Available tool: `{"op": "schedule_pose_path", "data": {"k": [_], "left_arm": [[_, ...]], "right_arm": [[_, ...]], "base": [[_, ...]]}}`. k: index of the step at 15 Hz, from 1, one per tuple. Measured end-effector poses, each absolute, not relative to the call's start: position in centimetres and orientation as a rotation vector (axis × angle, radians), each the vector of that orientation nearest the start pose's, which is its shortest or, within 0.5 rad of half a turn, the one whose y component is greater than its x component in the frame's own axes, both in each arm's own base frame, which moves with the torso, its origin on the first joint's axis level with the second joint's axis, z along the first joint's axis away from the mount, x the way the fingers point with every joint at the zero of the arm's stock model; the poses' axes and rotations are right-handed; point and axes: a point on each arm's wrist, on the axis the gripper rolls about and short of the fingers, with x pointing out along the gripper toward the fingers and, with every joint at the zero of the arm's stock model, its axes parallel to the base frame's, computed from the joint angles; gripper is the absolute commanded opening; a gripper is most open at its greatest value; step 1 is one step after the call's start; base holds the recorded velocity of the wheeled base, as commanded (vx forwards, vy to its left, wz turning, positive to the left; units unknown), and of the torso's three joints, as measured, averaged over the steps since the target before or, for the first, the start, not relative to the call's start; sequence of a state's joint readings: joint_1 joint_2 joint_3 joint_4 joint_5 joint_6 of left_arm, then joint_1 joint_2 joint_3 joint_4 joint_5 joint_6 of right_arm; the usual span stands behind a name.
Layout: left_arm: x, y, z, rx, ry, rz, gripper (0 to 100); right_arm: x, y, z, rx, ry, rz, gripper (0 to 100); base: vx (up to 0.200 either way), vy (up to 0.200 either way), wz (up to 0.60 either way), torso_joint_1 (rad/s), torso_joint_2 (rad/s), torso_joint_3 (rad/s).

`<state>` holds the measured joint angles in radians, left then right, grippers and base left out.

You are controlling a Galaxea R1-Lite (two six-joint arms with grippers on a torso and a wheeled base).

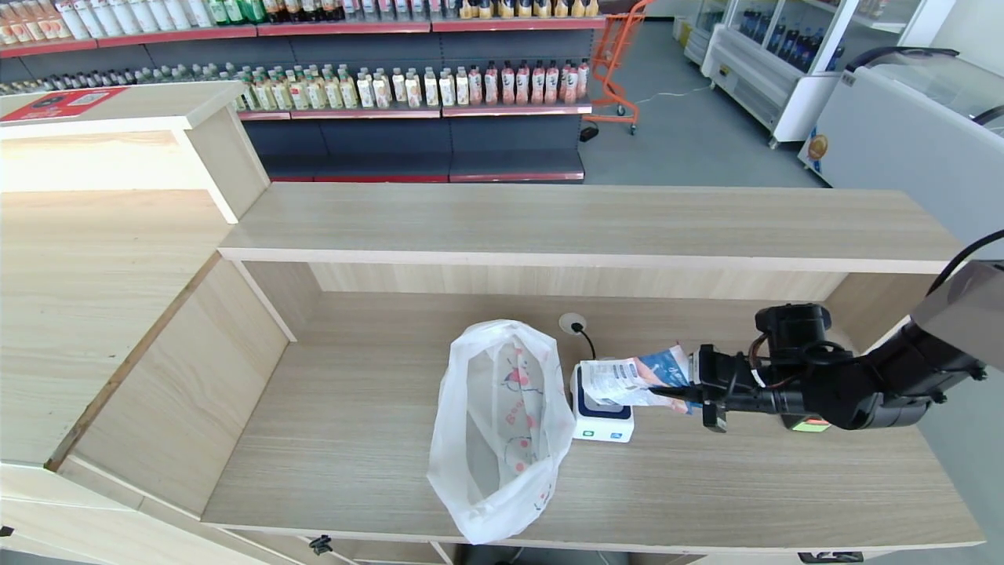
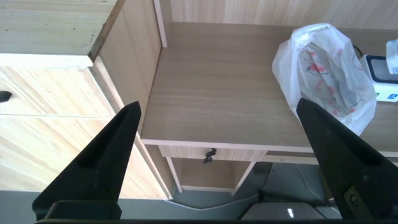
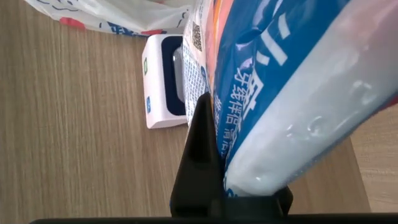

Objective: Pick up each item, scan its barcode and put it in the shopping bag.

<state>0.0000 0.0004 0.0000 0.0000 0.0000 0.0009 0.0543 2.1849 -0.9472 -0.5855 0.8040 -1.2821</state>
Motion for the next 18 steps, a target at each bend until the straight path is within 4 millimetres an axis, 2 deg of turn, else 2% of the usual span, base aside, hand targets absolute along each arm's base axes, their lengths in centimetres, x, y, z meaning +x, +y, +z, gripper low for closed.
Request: {"op": "schedule_pose_path", "data": {"k": [4, 18], "left_arm": [[-2.3, 0.0, 7.5, 0.001, 0.0, 0.0, 100], [-2.3, 0.0, 7.5, 0.001, 0.0, 0.0, 100]], "right_arm": [[38.2, 3.7, 3.8, -0.921, 0.007, 1.082, 0], [39.3, 4.7, 3.1, -0.882, -0.016, 1.124, 0]], "base": [[0.0, 0.0, 0.0, 0.0, 0.0, 0.0], [0.0, 0.0, 0.0, 0.0, 0.0, 0.0]]}}
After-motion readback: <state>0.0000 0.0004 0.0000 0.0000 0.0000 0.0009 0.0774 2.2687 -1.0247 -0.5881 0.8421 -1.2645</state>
